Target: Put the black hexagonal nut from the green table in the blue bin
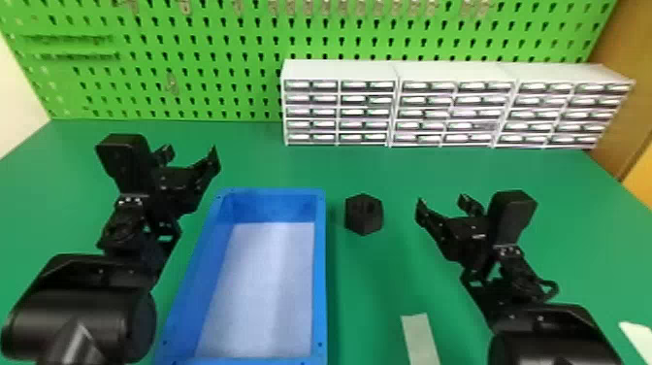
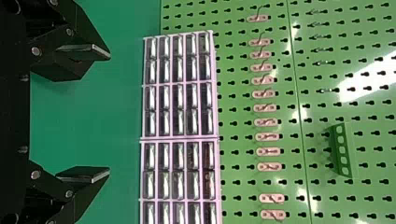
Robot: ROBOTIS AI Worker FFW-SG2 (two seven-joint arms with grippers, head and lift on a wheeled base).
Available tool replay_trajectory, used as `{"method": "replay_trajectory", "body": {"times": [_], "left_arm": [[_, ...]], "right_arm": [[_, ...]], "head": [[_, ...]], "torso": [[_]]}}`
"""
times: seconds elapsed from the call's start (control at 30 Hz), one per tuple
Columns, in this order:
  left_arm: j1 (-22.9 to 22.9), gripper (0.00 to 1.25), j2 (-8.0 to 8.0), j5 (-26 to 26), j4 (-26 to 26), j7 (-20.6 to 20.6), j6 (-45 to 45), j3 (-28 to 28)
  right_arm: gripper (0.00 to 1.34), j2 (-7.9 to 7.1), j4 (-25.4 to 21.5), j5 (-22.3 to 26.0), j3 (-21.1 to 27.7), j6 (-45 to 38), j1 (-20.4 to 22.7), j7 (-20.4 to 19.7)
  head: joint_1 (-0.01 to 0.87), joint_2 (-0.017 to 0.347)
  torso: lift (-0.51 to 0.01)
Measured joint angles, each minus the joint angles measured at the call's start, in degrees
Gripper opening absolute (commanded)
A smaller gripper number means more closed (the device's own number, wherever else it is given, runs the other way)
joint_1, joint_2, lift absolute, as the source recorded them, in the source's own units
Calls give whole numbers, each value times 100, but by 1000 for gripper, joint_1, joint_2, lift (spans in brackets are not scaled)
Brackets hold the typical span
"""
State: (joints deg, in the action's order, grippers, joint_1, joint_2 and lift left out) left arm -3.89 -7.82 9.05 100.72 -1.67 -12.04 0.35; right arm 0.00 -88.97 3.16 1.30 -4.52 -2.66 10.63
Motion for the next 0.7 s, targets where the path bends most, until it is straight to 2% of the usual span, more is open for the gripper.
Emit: {"method": "replay_trajectory", "body": {"times": [0.7], "left_arm": [[20,787,0,9,0,0,0,22]], "right_arm": [[939,0,0,-5,-6,32,-33,0]], "head": [[686,52]], "torso": [[-97]]}}
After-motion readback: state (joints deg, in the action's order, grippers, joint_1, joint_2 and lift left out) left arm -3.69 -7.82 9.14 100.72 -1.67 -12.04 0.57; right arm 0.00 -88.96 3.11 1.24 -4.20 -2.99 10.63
